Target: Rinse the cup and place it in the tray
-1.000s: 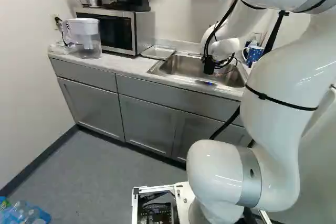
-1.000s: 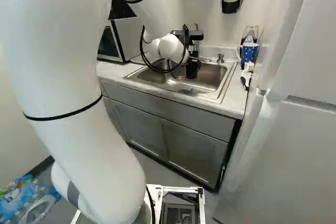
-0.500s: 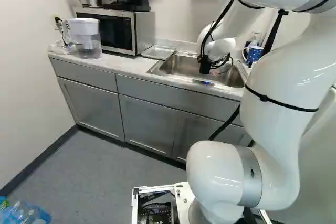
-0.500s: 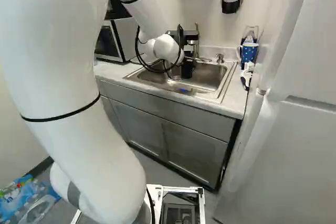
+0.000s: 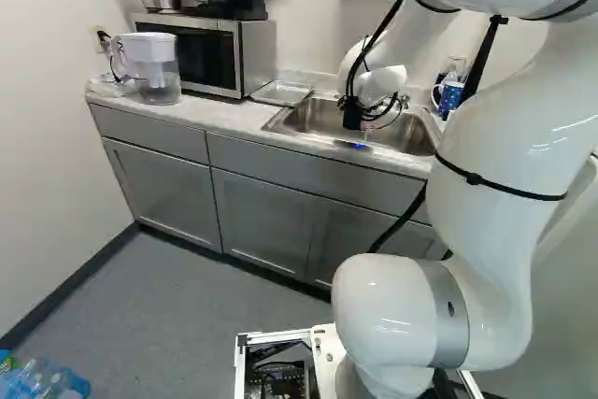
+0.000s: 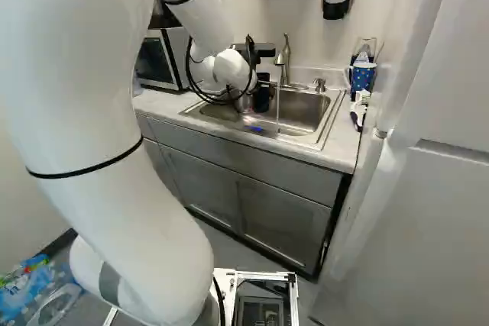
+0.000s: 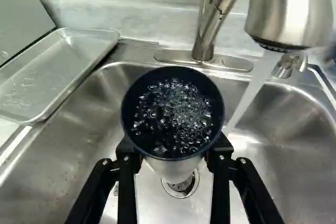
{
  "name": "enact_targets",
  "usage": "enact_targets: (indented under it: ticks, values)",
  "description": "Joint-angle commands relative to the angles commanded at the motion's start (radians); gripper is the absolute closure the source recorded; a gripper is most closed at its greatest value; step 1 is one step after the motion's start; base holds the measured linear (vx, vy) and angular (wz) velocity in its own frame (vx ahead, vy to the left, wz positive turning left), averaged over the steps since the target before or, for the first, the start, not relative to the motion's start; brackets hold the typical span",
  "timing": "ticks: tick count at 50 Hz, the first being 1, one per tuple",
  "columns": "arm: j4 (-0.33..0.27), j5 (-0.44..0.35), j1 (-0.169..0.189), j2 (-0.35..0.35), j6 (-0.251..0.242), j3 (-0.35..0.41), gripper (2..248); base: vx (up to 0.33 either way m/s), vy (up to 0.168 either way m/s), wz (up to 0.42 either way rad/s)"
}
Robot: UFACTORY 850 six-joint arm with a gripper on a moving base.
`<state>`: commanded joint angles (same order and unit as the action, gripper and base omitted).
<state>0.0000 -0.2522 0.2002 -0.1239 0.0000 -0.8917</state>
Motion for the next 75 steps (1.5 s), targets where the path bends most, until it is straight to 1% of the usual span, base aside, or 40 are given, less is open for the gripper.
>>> enact_targets:
  ticks: [21,33,44,75]
  values:
    - [0.000,0.000,-0.062,-0.009,0.000,-0.058,124,0.000,0.000,0.000]
    - [0.000,0.001,-0.086,-0.025,0.000,-0.102,124,0.000,0.000,0.000]
    - [0.000,0.015,-0.093,-0.023,0.000,-0.124,124,0.000,0.000,0.000]
    - [0.000,0.088,-0.093,0.025,0.000,-0.141,124,0.000,0.000,0.000]
